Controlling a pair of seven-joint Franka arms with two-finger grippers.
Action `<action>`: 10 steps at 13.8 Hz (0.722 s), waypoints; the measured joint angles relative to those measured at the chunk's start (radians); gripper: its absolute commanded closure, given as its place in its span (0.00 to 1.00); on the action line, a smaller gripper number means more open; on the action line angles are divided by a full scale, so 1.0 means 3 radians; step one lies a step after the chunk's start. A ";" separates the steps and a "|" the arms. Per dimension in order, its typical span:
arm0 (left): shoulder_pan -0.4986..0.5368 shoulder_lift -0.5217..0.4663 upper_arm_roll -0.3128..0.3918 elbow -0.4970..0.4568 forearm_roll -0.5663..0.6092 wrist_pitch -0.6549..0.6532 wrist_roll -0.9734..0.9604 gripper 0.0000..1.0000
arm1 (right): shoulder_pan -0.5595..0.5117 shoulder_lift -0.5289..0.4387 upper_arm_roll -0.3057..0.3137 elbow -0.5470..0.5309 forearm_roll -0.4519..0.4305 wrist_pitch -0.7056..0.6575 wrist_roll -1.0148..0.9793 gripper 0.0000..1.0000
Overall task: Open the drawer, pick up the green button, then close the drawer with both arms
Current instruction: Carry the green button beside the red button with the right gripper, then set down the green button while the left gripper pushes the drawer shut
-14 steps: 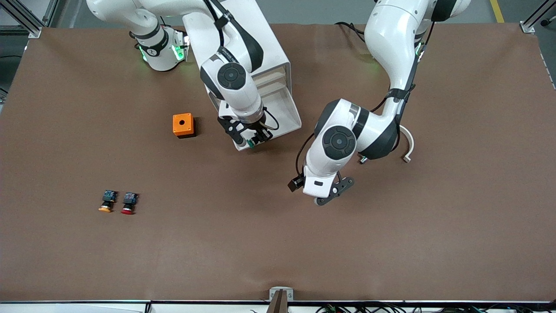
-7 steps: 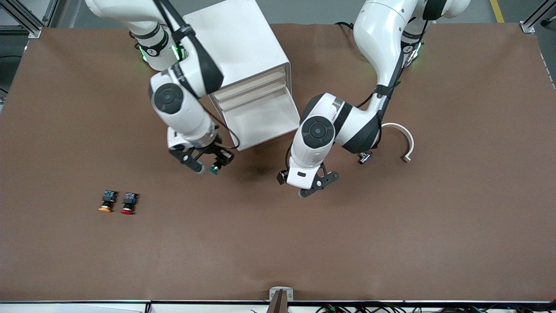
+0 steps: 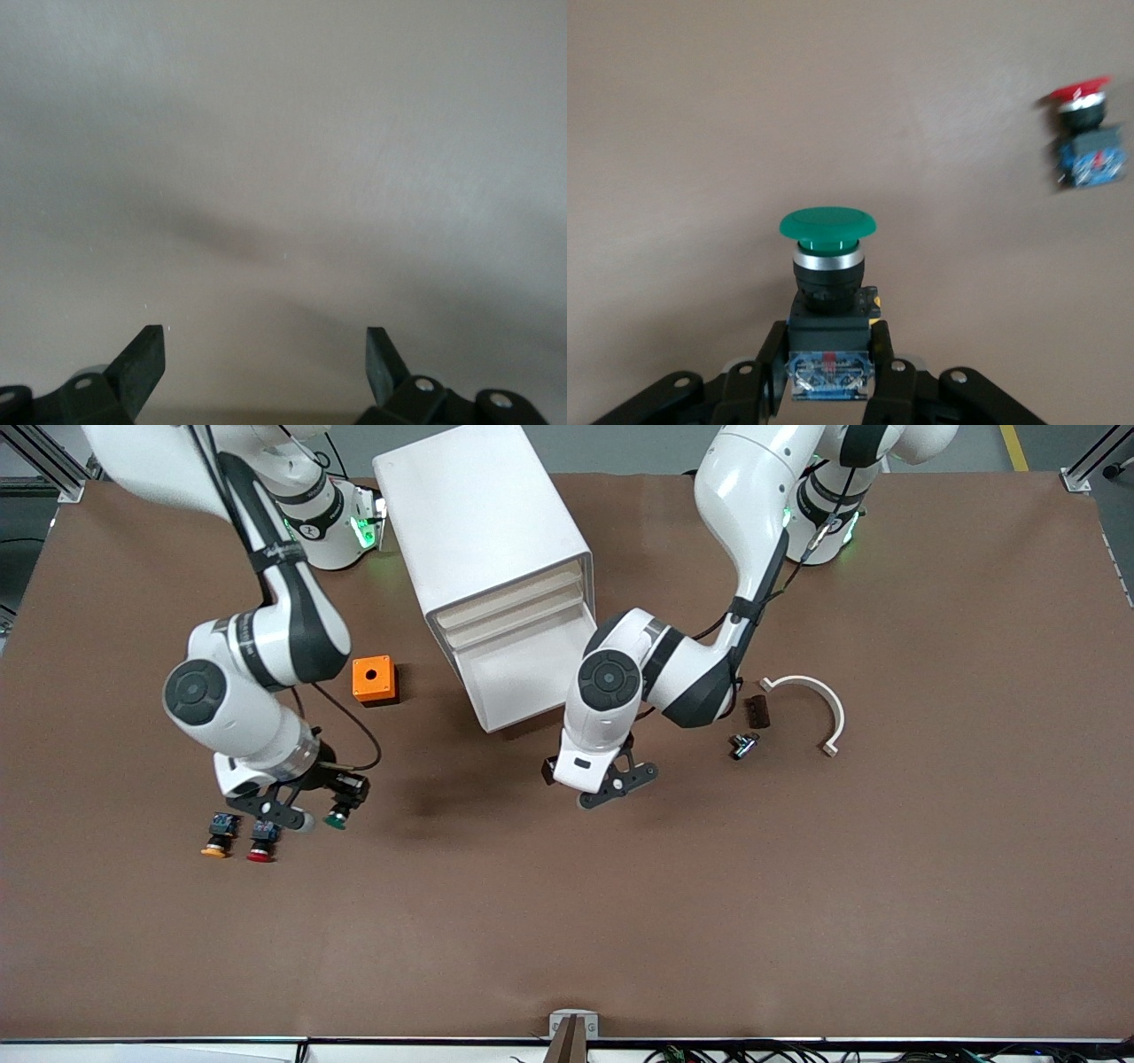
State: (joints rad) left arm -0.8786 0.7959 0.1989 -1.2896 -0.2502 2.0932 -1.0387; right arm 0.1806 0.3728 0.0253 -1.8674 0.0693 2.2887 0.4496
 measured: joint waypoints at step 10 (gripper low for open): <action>-0.0374 0.0000 -0.0009 -0.0224 0.0000 0.0013 -0.0012 0.00 | -0.0438 0.0754 0.0004 0.0279 -0.0137 0.0355 -0.1048 0.99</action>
State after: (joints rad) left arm -0.9909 0.7960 0.1963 -1.3567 -0.2502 2.0970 -1.0425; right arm 0.0493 0.5991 0.0263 -1.7837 0.0283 2.3951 0.1353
